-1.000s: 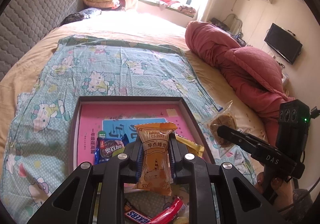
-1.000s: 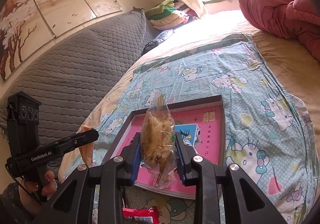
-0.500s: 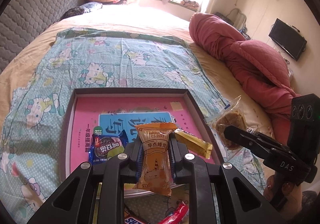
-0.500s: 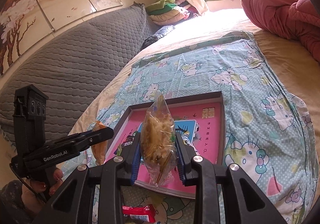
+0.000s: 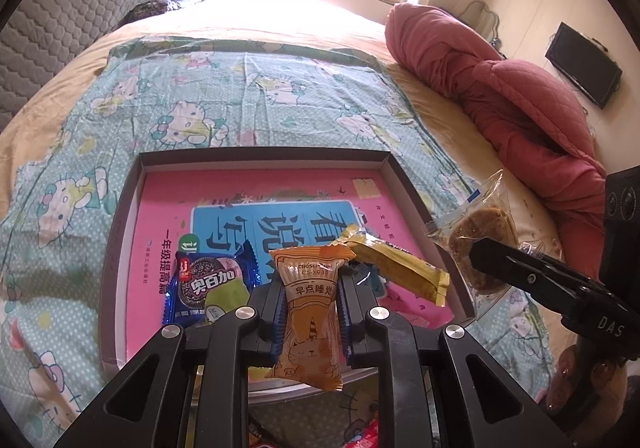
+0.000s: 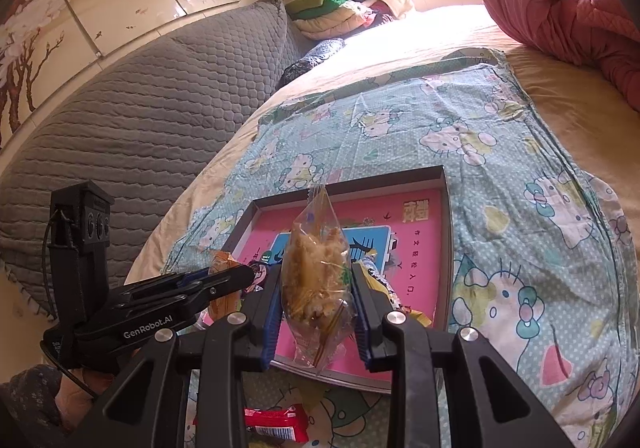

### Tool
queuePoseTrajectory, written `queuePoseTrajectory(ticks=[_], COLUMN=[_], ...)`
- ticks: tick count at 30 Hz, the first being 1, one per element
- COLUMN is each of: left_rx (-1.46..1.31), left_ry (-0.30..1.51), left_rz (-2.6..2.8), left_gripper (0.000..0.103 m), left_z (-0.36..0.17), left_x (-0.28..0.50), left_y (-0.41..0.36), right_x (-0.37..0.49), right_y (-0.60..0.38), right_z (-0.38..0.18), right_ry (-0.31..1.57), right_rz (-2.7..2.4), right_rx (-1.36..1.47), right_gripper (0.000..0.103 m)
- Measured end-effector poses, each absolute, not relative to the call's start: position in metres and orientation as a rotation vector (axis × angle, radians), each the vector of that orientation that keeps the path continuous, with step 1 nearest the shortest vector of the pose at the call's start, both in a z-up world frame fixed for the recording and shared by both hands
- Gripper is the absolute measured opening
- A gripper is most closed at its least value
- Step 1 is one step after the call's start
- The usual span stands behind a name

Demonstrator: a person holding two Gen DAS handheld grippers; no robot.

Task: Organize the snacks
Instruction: 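Carry the tan cake pack and clear pastry bag over the box with both grippers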

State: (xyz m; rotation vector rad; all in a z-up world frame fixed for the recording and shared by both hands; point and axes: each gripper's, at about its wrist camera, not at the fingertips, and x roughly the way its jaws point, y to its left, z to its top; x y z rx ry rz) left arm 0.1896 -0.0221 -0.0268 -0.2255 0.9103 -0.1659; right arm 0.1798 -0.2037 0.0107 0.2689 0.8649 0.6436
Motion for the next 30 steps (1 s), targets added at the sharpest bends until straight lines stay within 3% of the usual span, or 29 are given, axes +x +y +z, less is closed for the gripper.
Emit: queuePoseTrajectory(ticks=[30], left_rx=[-0.218], left_ry=[0.976], left_rz=[-0.176], left_gripper=[0.022], left_z=[-0.065], left_x=[0.198], left_y=[-0.031], right_x=[0.185], right_y=[-0.188], right_z=[-0.026], right_ry=[0.959], right_rz=[0.604], right_rx=[0.231], right_gripper=[0.032])
